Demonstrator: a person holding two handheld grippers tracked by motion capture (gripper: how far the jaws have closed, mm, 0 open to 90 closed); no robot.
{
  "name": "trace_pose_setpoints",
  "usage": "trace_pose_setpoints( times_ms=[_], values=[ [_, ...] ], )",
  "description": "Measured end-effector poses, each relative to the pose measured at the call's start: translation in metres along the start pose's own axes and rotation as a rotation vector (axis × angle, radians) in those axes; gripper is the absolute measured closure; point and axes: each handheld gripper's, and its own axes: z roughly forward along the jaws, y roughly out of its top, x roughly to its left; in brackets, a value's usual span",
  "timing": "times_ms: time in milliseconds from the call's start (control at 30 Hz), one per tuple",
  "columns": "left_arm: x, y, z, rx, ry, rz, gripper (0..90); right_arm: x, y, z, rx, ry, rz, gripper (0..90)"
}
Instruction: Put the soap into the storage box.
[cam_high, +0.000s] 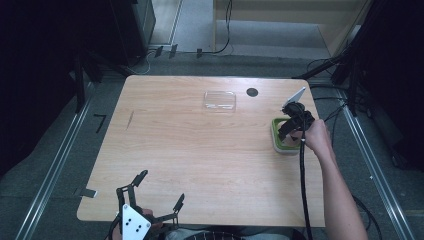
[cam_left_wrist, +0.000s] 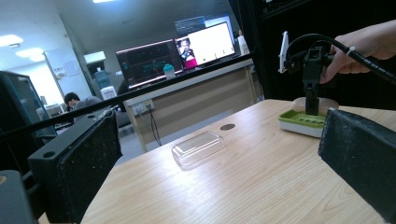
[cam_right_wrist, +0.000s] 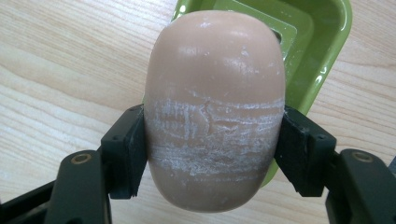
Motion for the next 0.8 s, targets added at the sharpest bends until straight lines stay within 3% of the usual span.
trace_pose_setpoints(
  times_ms=[800],
  values=[
    [0.0, 0.0, 0.0, 0.001, -0.001, 0.001, 0.0, -0.006, 0.004, 0.021, -0.033, -0.014, 0.071, 33.7]
  ],
)
